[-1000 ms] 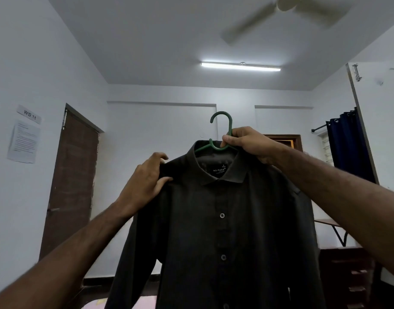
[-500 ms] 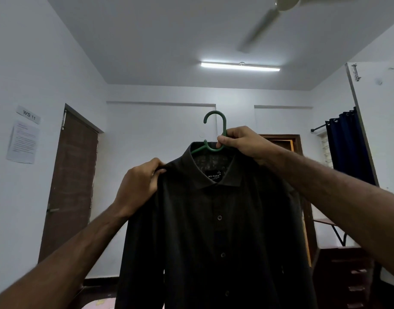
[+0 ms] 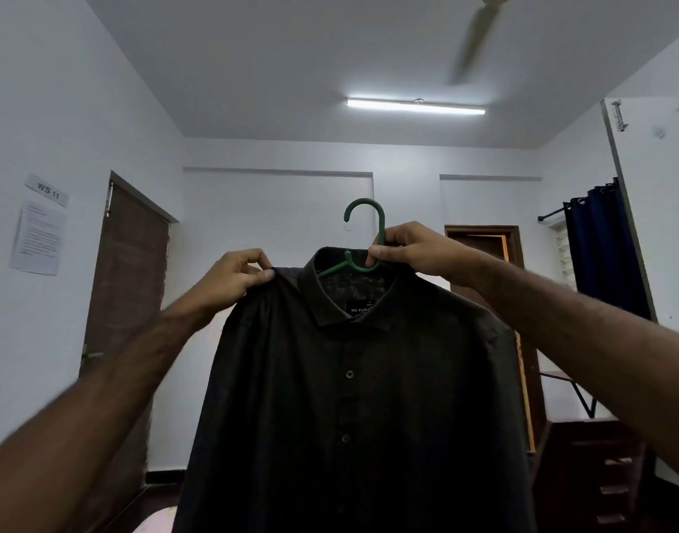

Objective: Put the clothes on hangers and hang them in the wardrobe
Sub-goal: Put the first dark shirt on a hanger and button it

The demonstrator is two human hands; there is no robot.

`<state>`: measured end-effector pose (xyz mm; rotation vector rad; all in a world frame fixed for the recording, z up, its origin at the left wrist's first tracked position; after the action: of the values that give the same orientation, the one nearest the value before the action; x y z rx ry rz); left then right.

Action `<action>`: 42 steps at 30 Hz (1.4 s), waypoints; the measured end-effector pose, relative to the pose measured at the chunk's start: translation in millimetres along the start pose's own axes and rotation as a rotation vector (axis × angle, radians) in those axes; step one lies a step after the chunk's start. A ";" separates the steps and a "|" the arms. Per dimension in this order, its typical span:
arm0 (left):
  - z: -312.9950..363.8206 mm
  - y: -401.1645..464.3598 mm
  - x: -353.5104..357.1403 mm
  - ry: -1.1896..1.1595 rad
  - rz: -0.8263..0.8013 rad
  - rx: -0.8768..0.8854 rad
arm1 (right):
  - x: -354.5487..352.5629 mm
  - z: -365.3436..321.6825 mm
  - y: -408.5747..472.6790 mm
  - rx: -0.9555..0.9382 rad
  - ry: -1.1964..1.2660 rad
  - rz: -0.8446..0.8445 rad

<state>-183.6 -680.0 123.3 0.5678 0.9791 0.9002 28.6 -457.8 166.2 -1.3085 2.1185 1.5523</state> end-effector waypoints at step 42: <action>-204.2 169.1 268.9 0.370 0.149 0.187 | -90.8 389.5 -0.3 0.260 -0.112 0.178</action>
<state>-359.8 -358.3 33.8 0.6519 1.3790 1.0767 -42.0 -79.7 56.4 -0.9490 2.3224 1.3191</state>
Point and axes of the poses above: each hand's wrist, its own y-axis towards the middle knuckle, its own x-axis out of the palm, z = x × y, the point moved 2 cm from there along y, towards the middle knuckle, and after that the axes turned 5 degrees about y, right-handed, at the moved point
